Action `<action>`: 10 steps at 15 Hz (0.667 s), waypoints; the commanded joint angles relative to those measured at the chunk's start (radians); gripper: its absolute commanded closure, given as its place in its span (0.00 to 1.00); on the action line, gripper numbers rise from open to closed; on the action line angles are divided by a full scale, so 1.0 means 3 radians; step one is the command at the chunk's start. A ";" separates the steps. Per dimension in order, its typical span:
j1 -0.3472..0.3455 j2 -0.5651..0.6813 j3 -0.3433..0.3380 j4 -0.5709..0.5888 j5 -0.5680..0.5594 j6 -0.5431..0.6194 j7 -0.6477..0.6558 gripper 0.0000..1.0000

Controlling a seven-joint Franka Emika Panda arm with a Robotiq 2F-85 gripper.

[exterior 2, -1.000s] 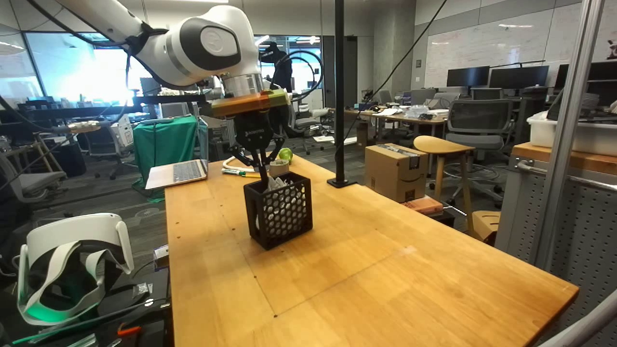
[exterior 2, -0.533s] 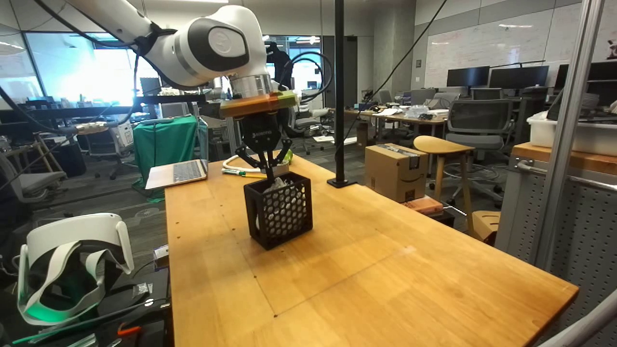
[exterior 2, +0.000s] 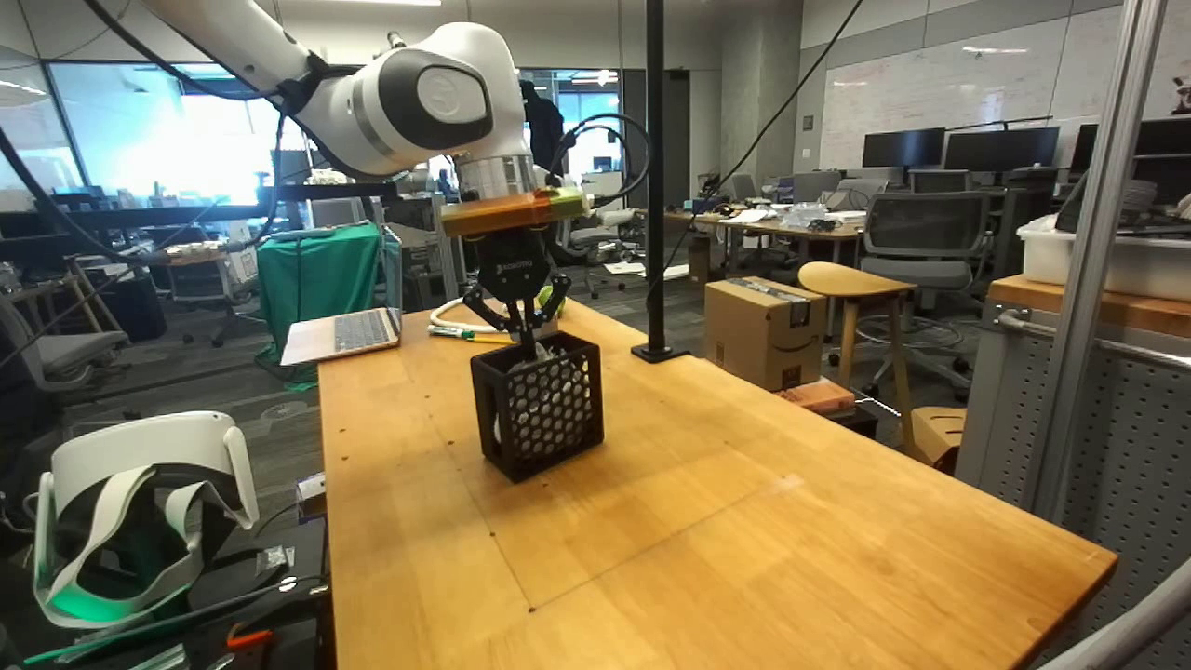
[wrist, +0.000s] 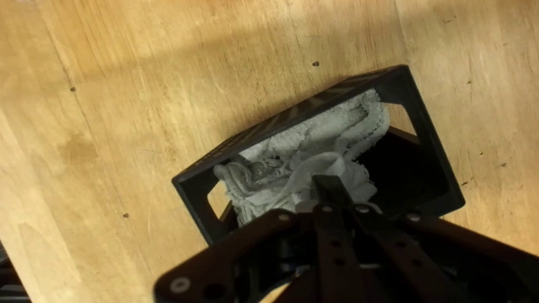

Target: Pick the cloth and put it in the black box

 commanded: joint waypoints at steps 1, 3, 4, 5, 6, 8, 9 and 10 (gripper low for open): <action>-0.0031 0.0093 0.0008 0.0074 0.0117 0.0045 -0.0170 0.99; -0.0036 0.0124 0.0009 0.0074 0.0151 0.0033 -0.0223 0.99; -0.0040 0.0140 0.0009 0.0071 0.0161 0.0029 -0.0245 0.99; -0.0045 0.0158 0.0008 0.0070 0.0175 0.0023 -0.0280 0.99; -0.0051 0.0177 0.0003 0.0068 0.0202 0.0020 -0.0340 0.99; -0.0069 0.0209 -0.0004 0.0064 0.0281 0.0014 -0.0468 0.99; -0.0080 0.0227 -0.0008 0.0062 0.0325 0.0015 -0.0537 0.99; -0.0093 0.0253 -0.0011 0.0064 0.0360 0.0017 -0.0595 0.99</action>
